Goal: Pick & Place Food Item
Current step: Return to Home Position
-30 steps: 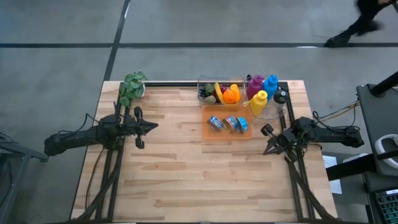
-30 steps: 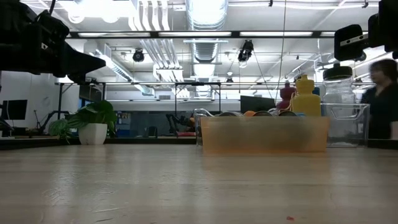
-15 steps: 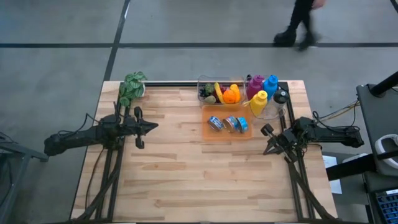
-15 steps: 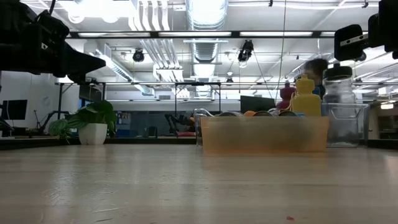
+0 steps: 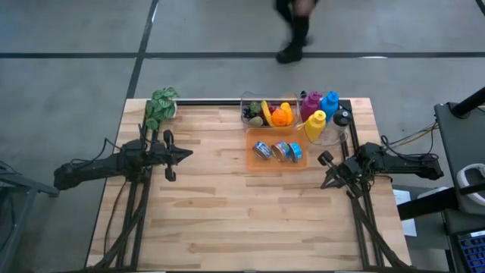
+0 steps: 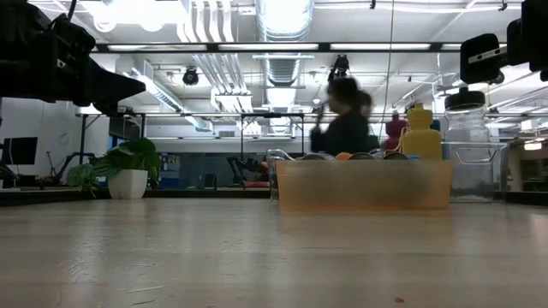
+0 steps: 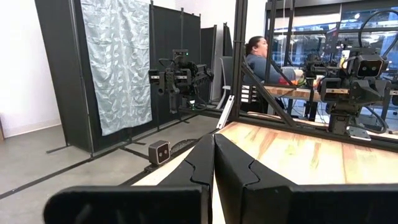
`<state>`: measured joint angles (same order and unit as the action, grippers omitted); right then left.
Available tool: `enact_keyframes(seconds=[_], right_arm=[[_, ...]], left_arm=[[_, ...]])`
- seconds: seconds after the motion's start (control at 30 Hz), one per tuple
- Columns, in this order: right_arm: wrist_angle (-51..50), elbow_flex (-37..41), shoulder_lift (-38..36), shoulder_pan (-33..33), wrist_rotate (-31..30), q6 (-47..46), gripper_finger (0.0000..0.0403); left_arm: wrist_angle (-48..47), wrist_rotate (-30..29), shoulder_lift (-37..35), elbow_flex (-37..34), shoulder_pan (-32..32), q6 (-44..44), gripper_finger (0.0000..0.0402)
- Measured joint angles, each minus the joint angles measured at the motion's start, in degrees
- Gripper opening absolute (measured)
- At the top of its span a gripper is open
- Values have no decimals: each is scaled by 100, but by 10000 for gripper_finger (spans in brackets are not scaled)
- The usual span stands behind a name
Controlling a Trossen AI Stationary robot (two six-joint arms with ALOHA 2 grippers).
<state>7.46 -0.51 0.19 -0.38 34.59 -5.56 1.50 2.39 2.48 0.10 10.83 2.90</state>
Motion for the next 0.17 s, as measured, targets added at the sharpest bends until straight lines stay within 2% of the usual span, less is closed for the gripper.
enact_keyframes(seconds=[0.17], right_arm=[[-2,0,0,0,0,0,8]], left_arm=[[0,0,0,0,2,0,15]])
